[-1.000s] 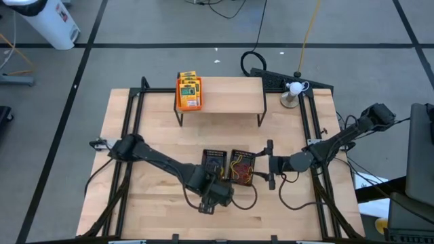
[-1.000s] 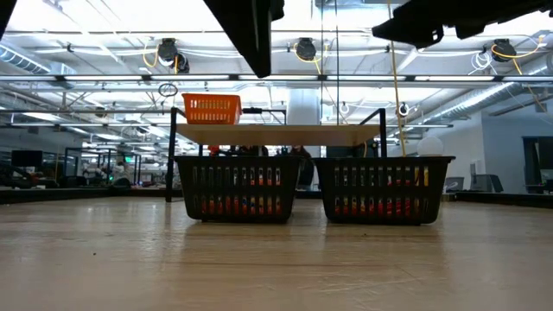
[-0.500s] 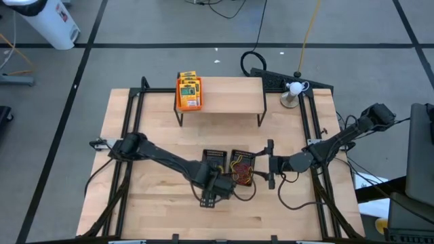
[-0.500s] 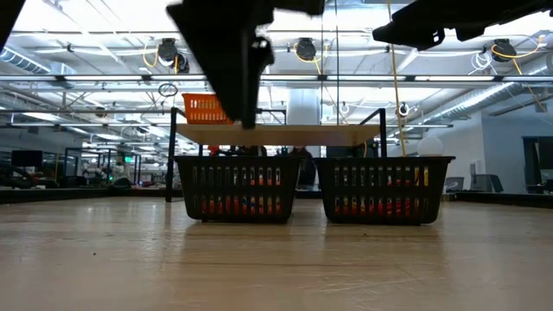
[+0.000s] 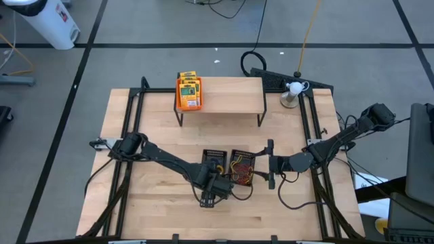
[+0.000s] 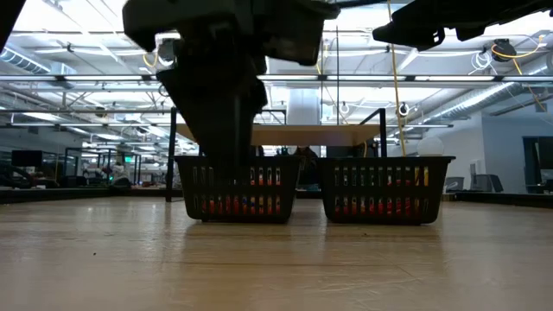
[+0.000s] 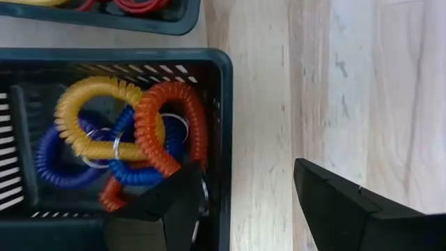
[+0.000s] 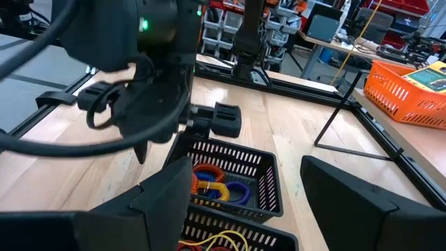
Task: Pick & Place Office Desk Supplies
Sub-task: Put the left black bin on the shelf, then put the black bin on the shelf
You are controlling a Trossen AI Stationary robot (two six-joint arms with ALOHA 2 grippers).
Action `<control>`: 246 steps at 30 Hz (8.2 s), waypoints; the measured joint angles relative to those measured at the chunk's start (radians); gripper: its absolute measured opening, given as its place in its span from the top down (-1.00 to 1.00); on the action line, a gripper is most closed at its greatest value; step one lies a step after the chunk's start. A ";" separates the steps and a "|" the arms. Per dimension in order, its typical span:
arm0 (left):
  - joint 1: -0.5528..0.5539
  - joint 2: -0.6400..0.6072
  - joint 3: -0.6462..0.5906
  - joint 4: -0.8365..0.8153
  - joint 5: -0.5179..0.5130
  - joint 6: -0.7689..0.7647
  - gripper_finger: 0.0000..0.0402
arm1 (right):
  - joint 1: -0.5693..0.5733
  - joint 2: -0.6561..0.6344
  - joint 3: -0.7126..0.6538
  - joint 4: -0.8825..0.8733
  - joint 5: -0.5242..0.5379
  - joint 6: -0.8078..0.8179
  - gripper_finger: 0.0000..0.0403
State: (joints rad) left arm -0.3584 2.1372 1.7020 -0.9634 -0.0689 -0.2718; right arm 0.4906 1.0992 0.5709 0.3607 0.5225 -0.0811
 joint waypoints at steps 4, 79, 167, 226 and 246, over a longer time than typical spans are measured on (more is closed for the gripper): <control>0.000 0.000 -0.011 0.020 -0.005 -0.004 -0.12 | 0.000 0.000 0.000 0.000 0.000 0.000 -0.28; 0.173 -0.423 -0.012 -0.061 -0.141 0.000 1.00 | 0.000 0.000 0.000 0.005 0.000 0.010 -0.28; 0.641 -0.029 0.591 -0.371 -0.083 0.479 1.00 | -0.046 0.000 0.000 0.008 -0.003 -0.039 -0.28; 0.672 0.027 0.591 -0.364 -0.053 0.505 0.52 | -0.046 0.001 0.000 0.004 -0.004 -0.036 -0.28; 0.644 0.007 0.618 -0.389 -0.150 0.538 0.09 | -0.046 0.001 0.000 0.006 -0.004 -0.037 -0.28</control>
State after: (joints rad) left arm 0.2855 2.1442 2.3201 -1.3528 -0.2188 0.2666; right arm 0.4446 1.1000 0.5713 0.3668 0.5186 -0.1181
